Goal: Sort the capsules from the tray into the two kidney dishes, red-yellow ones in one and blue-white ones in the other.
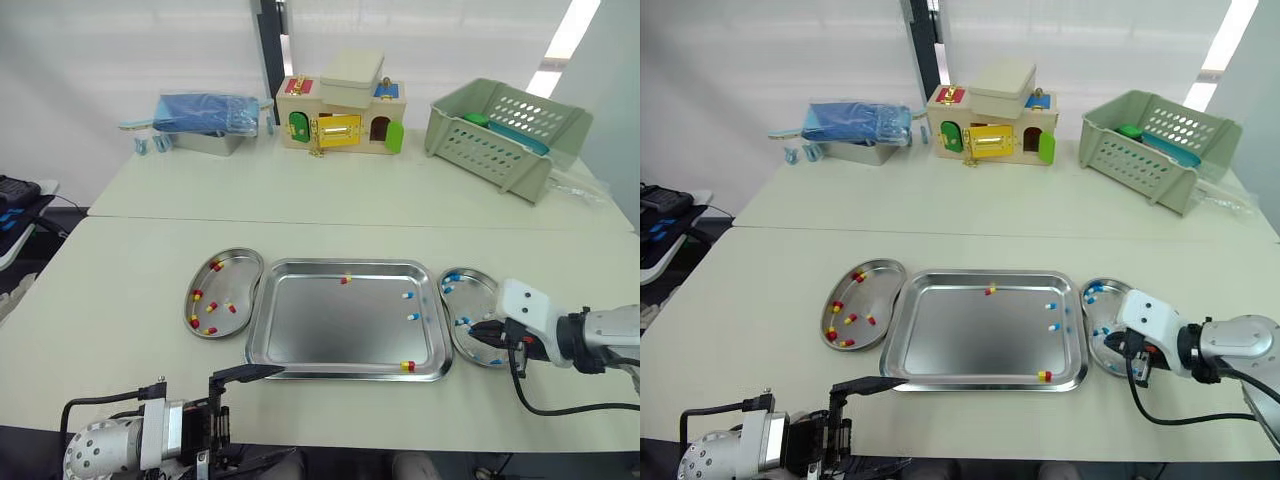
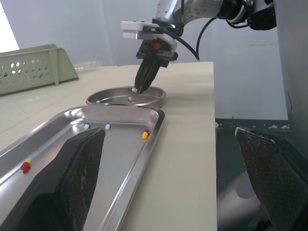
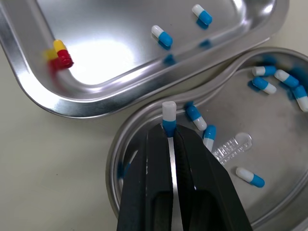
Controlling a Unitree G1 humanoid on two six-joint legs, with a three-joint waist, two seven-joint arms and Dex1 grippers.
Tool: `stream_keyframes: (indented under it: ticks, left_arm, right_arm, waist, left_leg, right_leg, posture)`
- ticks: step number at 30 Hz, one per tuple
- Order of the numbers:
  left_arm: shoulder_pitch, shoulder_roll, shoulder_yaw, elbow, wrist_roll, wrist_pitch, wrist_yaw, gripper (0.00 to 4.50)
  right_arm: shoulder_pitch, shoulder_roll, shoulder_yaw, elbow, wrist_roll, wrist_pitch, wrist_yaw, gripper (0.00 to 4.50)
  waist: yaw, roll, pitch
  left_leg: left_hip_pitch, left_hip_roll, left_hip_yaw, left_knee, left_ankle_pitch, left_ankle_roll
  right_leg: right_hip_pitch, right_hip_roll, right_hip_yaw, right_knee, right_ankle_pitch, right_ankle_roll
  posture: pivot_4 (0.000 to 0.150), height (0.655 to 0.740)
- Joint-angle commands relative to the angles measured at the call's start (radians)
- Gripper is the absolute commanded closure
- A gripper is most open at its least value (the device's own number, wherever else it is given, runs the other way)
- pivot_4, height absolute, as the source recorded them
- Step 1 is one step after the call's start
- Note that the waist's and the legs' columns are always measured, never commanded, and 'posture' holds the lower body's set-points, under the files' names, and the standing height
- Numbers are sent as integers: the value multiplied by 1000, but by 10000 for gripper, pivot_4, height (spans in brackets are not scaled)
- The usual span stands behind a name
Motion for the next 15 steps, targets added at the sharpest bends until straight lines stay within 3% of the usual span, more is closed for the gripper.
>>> stream_keyframes:
  ticks: [1,3,15]
  left_arm:
    - [6,-13,8,-12,-15,3,-6,0]
    - [12,-18,13,-18,-13,5,-2,0]
    - [-3,-31,3,-107,25,69,112,0]
  right_arm:
    - [7,-20,-29,-2,0,-15,-16,44720]
    - [10,-26,-32,-2,9,-11,-9,44720]
    - [-8,-60,-32,49,53,-43,30,11853]
  waist:
    - [0,0,0]
    - [1,0,0]
    - [2,0,0]
  left_leg:
    - [0,0,0,0,0,0]
    - [0,0,0,0,0,0]
    - [0,0,0,0,0,0]
  right_leg:
    - [0,0,0,0,0,0]
    - [0,0,0,0,0,0]
    - [1,0,0,0,0,0]
  posture:
    - [1500,7400]
    - [1500,7400]
    - [1500,7400]
